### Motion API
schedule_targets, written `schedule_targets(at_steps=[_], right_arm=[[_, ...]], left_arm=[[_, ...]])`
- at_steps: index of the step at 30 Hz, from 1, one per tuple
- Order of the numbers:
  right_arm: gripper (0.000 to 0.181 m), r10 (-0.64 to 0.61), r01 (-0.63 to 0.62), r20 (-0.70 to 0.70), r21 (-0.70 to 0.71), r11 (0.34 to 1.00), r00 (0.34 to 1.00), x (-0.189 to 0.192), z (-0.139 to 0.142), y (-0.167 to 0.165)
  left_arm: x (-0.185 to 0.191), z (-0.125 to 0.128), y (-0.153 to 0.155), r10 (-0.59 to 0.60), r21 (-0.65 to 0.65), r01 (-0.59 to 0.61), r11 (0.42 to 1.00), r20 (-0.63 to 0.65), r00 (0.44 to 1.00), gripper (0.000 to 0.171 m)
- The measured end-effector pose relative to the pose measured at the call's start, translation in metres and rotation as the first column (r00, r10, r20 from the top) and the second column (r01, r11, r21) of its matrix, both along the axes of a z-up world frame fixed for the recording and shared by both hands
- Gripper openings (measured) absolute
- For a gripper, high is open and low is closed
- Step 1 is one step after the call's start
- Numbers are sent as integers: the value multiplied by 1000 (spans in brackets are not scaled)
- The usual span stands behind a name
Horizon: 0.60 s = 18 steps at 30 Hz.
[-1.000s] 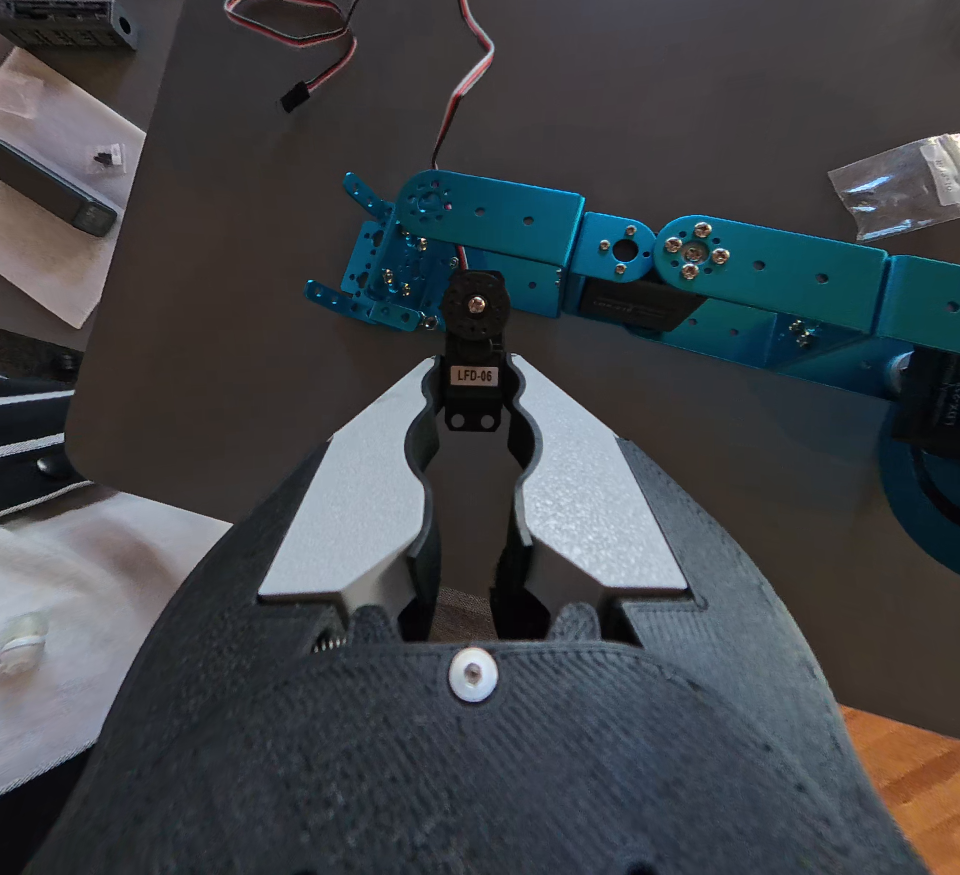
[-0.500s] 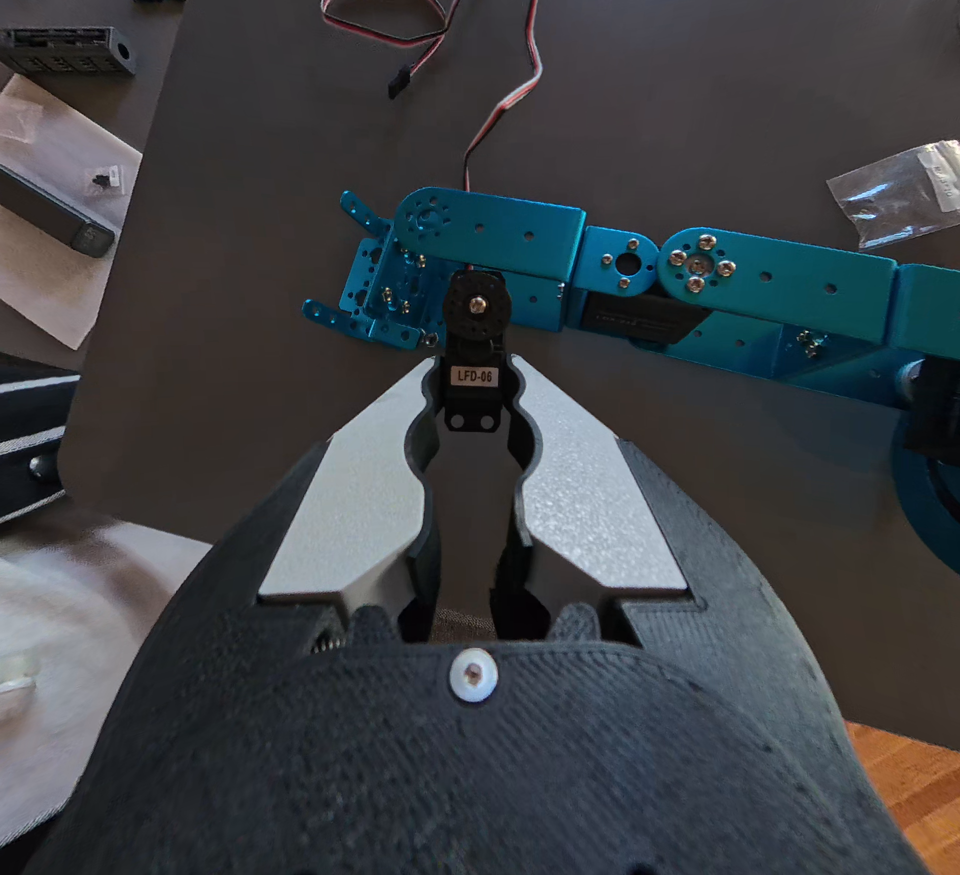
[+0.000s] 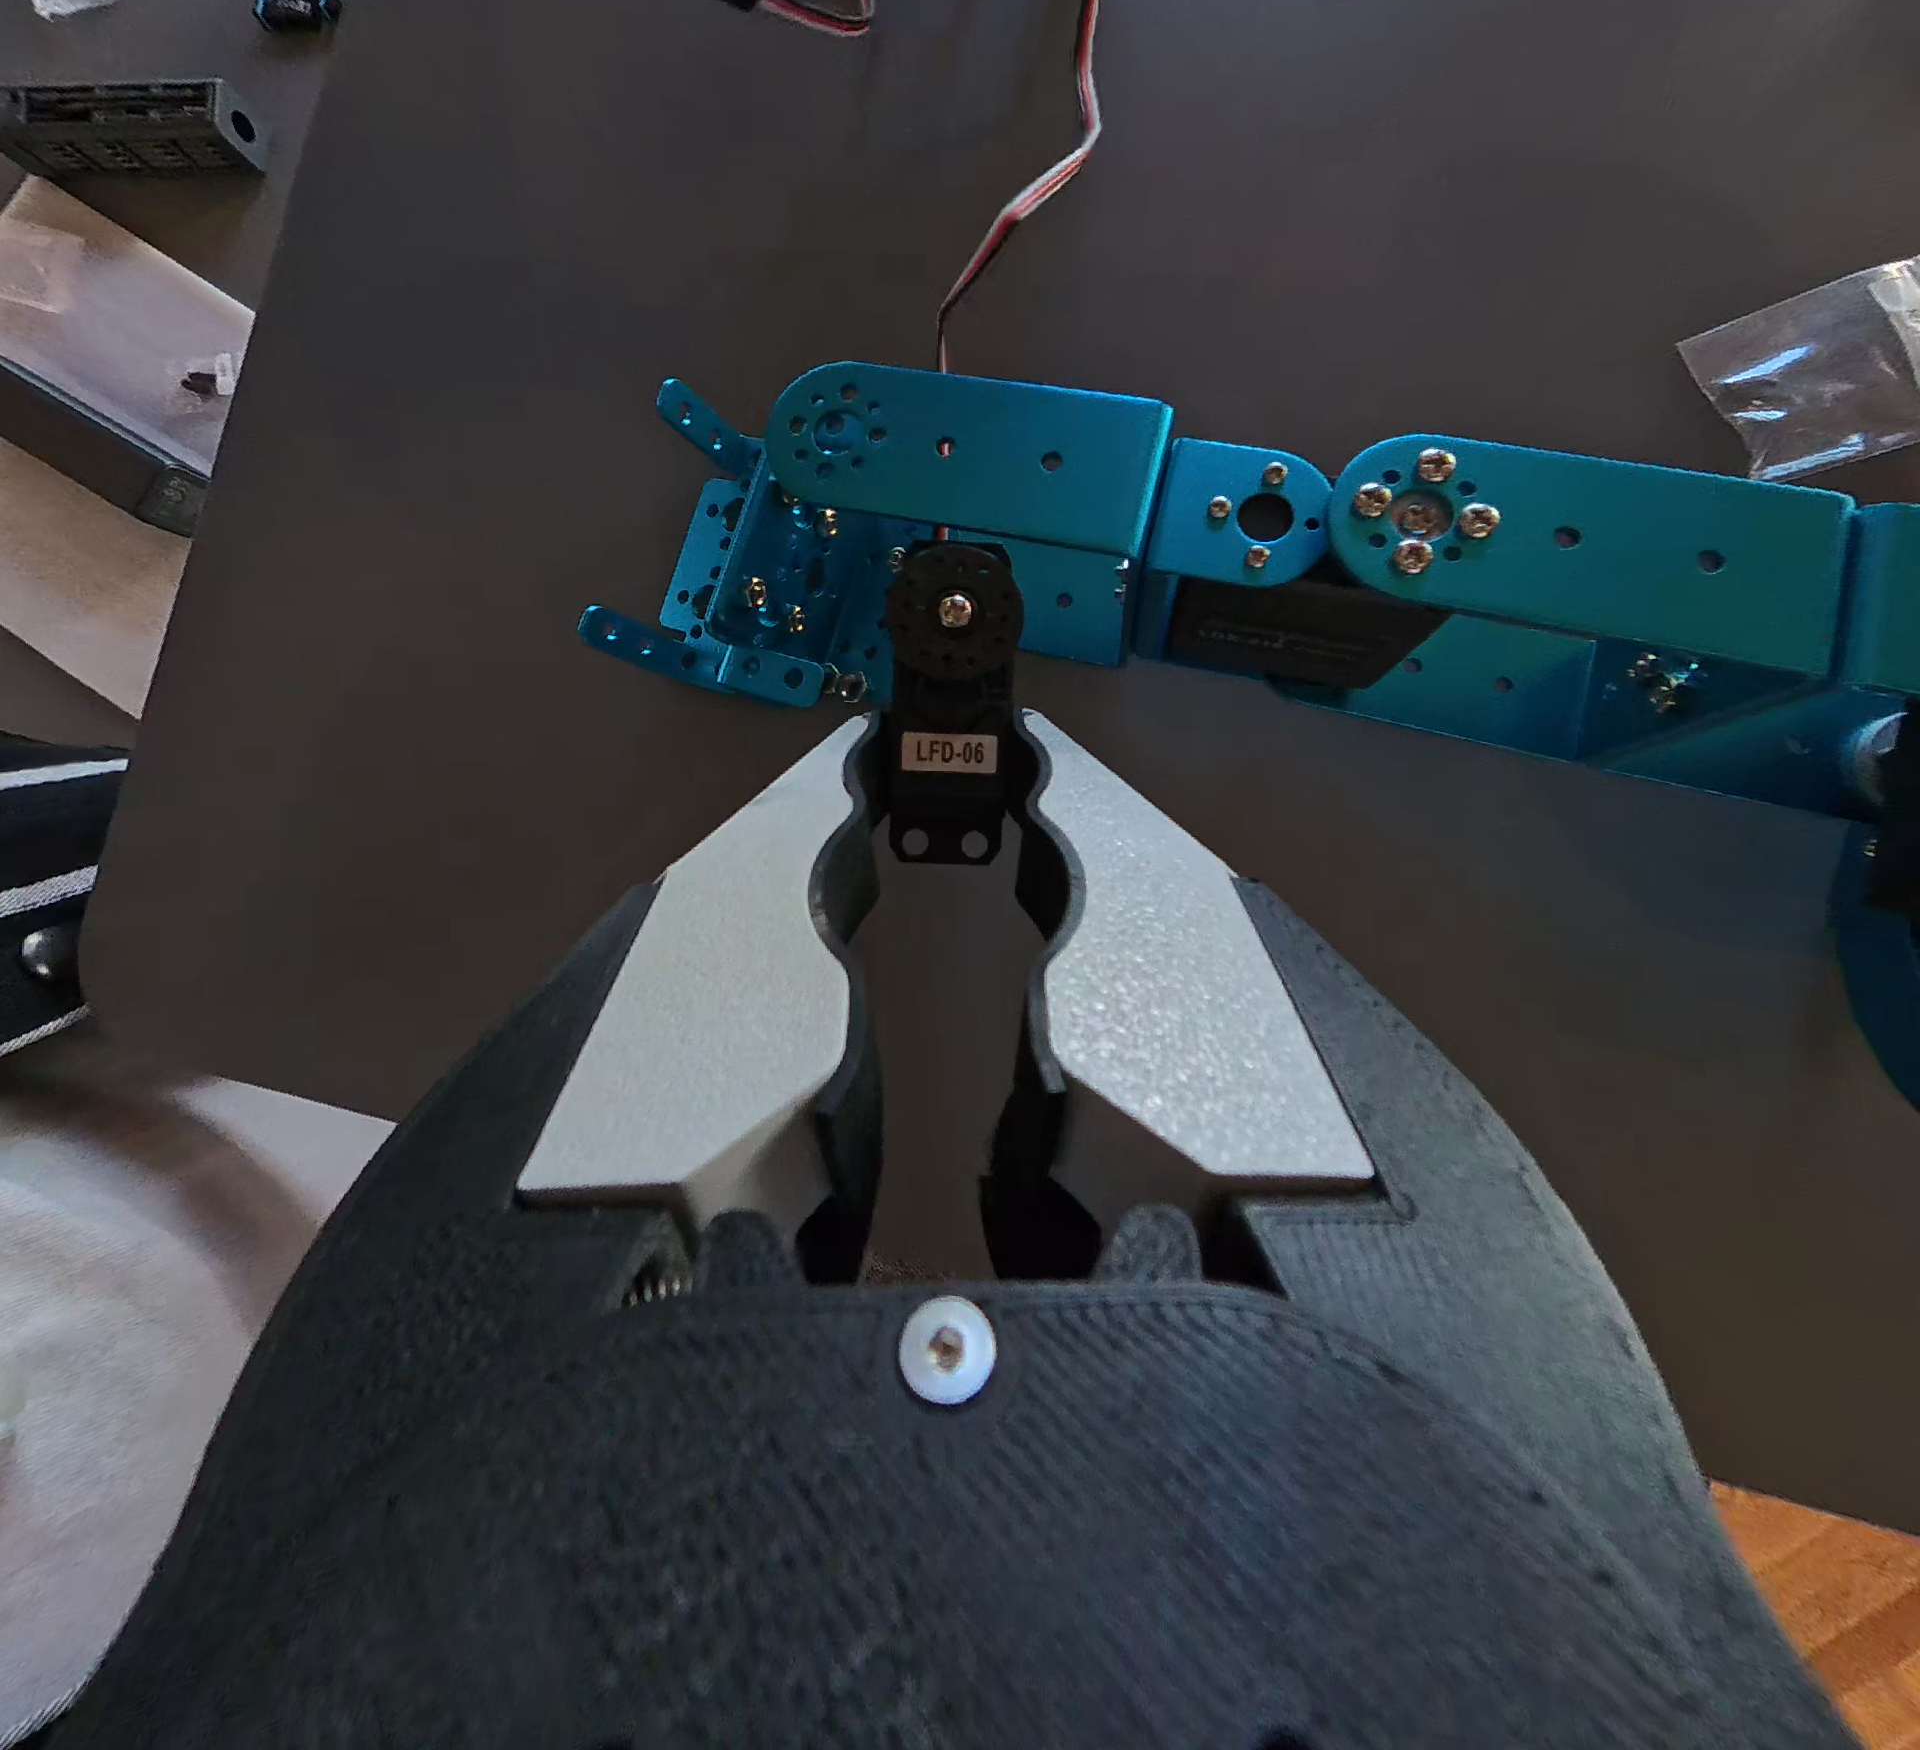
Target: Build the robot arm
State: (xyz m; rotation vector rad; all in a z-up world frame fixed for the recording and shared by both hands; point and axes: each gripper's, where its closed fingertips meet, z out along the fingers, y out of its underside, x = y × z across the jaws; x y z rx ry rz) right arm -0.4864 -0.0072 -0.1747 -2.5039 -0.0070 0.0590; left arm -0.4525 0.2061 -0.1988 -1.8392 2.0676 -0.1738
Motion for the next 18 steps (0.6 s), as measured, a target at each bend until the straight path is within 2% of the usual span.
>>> schedule_targets(at_steps=[2, 5, 8, 10, 13, 16, 18], right_arm=[[21, -2, 2, -2, 0, 1000, 1000, 1, 0, 0], [20, 0, 0, -5, -3, 1000, 1000, 1, -1, 0], [21, 2, -2, -6, -3, 1000, 1000, 0, -1, 1], [21, 1, -1, -7, -3, 1000, 1000, 0, -1, 1], [21, -3, 3, -12, -1, 1000, 1000, 0, 0, 1], [20, -4, 4, -15, 2, 1000, 1000, 0, 0, 1], [20, -6, 6, -16, 3, 1000, 1000, 0, 0, 1]], left_arm=[[0, 6, 1, 0, 13, 0, 1000, 20, 1000, 31], [-4, 11, 0, -46, 20, 46, 999, 13, 999, 49], [-16, 8, 10, -107, 82, 112, 990, -61, 992, 56], [-21, 10, 20, -109, 113, 116, 987, -67, 992, 52], [-22, 22, 17, -88, 41, 87, 995, 12, 996, 38], [-23, 40, -13, -105, -133, 123, 983, 129, 986, 22], [-28, 50, -48, -136, -296, 193, 936, 201, 970, 8]])
